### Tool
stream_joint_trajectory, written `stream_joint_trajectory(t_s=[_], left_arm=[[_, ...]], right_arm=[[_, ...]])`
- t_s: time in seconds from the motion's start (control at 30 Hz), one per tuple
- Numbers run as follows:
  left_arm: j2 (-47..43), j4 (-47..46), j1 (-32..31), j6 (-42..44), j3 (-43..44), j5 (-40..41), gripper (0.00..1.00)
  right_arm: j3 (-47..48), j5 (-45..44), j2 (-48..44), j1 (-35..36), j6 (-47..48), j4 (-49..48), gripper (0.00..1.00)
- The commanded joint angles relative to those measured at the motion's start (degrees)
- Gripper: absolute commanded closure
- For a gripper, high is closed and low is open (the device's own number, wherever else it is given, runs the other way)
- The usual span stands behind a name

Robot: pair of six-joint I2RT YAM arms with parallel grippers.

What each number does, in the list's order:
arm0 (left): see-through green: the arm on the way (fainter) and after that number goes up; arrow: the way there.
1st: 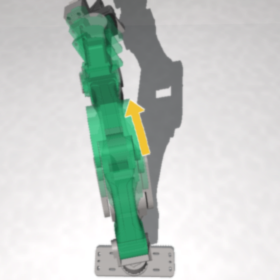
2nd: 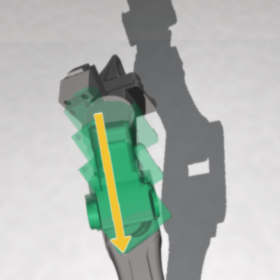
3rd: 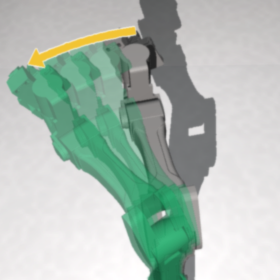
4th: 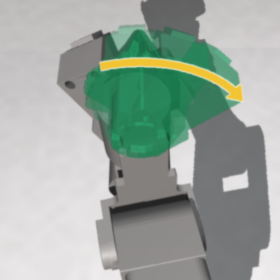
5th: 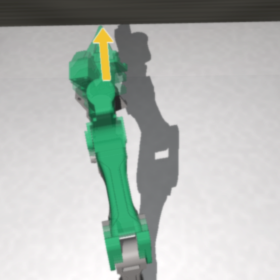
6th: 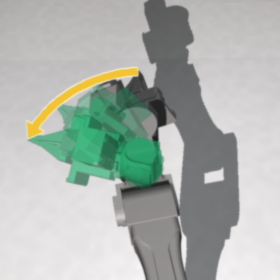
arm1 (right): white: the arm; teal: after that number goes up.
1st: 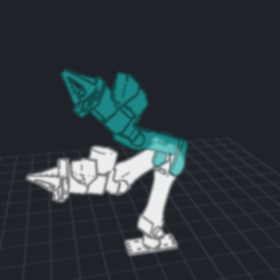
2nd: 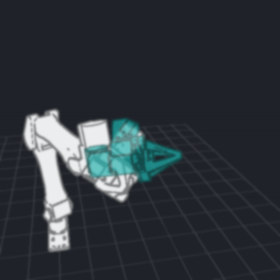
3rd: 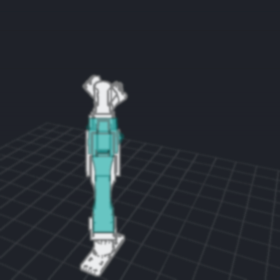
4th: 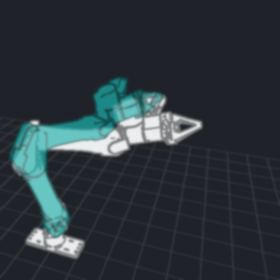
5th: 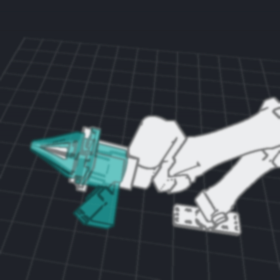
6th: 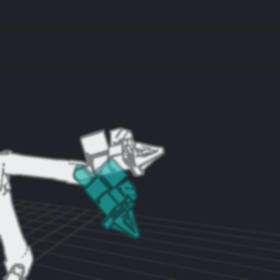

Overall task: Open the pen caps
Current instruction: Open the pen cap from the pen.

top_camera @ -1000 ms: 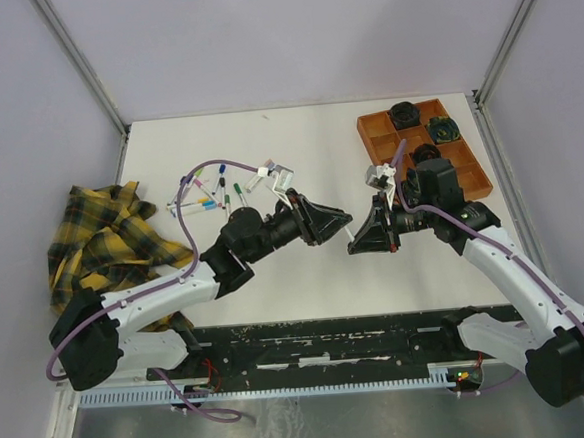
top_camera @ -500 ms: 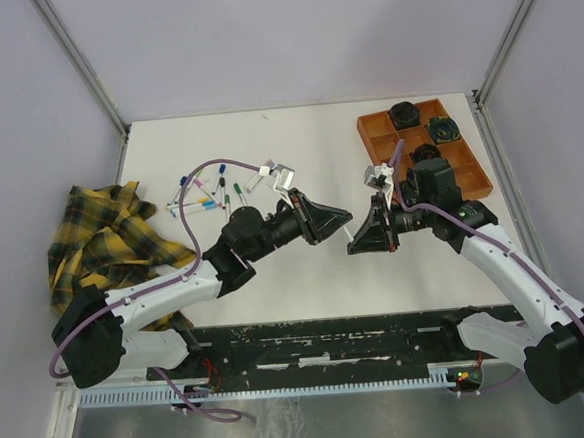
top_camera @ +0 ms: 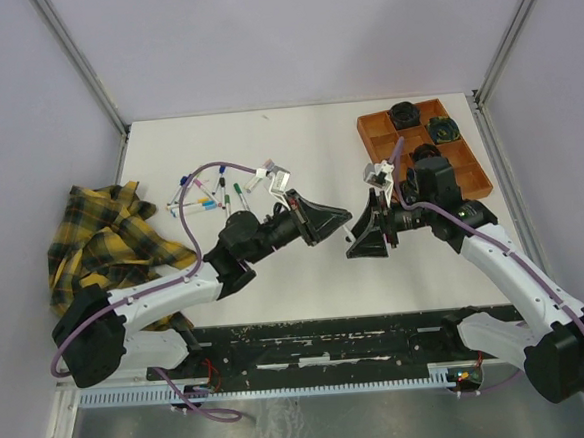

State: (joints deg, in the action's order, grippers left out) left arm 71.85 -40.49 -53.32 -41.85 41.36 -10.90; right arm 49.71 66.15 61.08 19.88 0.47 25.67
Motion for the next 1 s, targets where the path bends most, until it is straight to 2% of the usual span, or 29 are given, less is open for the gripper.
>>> stream_joint_trajectory(t_s=[0.0,0.27,0.43,0.63,0.9,0.97], left_arm=[[0.3,-11.6,0.2,-3.9,-3.8,1.9,0.97],[2.5,-19.4,0.1,-6.6,-6.3,3.5,0.97],[4.1,-22.7,-0.2,-7.4,-6.5,3.9,0.97],[5.3,-24.0,-0.2,-7.7,-6.6,4.4,0.97],[5.2,-24.9,-0.1,-7.0,-6.8,6.0,0.97],[4.6,-25.4,-0.2,-6.3,-7.2,7.3,0.97]], right_arm=[[0.4,1.8,-0.7,0.2,-5.0,-7.8,0.34],[-2.9,0.2,-2.5,0.2,-15.8,-19.3,0.34],[-3.9,-0.7,-2.6,0.2,-17.7,-21.4,0.39],[-3.8,-0.3,-2.0,0.2,-17.8,-21.5,0.61],[-3.3,0.3,-1.8,0.2,-17.1,-20.7,0.98],[-2.6,0.3,-1.7,0.2,-15.8,-18.8,1.0]])
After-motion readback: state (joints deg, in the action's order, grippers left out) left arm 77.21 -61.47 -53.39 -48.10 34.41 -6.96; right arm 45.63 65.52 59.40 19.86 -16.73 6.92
